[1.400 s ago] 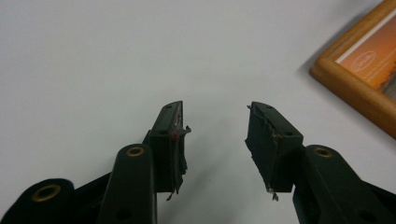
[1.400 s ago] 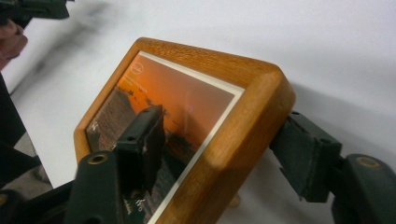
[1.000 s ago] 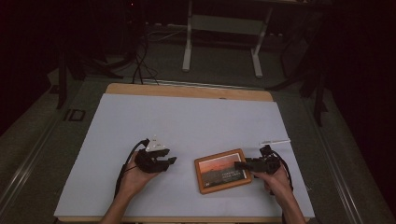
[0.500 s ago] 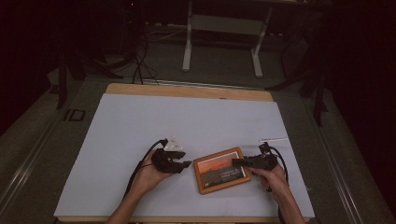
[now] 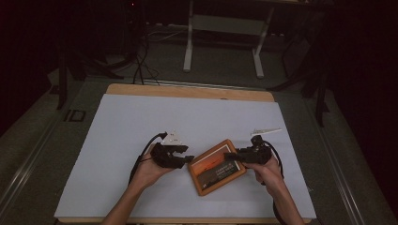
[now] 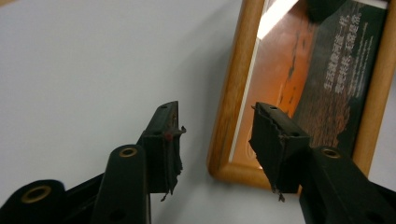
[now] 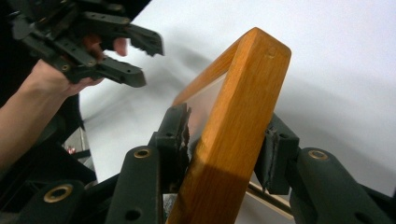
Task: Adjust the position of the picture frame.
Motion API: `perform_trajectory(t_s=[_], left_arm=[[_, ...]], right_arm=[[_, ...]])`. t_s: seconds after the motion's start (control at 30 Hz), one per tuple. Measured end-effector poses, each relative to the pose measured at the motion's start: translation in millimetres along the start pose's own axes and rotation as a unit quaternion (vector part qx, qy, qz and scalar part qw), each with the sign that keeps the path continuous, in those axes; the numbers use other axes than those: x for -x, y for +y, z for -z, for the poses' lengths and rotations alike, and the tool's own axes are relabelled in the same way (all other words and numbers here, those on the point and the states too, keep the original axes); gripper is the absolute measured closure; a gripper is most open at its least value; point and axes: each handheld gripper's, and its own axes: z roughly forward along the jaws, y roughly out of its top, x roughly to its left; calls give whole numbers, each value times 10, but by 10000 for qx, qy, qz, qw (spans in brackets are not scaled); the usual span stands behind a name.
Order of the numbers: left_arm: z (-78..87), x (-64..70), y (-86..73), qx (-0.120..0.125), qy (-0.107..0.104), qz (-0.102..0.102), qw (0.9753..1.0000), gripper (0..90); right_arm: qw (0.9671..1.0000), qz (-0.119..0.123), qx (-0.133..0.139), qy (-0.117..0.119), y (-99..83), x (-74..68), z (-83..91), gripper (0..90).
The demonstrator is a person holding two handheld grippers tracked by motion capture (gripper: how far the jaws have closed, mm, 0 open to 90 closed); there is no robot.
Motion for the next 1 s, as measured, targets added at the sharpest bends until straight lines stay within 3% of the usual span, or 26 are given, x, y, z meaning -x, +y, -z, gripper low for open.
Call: perform_trajectory(t_s=[0.2,0.23,0.33,0.43,0.57,0.67,0.83,0.93,1.0], left_arm=[[30,-47,79,100,-496,-173,9986,463],[30,-47,79,100,-496,-173,9986,452],[62,-58,111,143,-721,-305,9968,437],[95,-61,115,220,-934,-369,9947,437],[128,-66,101,349,-1179,-420,9915,438],[182,-37,86,558,-1286,-526,9887,439],[219,36,38,513,-1584,-752,9832,503],[278,54,2,532,-1551,-829,9830,533],[333,60,-28,556,-1592,-845,9821,598]], right_arm=[[9973,713,-193,35,205,-319,-64,618],[9973,713,-193,35,205,-319,-64,618],[9927,1156,-342,68,306,-513,-122,625],[9862,1569,-513,96,386,-658,-185,631],[9739,2128,-775,138,468,-850,-267,633],[9659,2420,-916,94,500,-968,-316,633],[9510,2889,-1093,149,527,-1133,-380,632],[9459,3037,-1135,133,529,-1203,-406,632],[9446,3099,-1078,67,513,-1218,-412,598]])
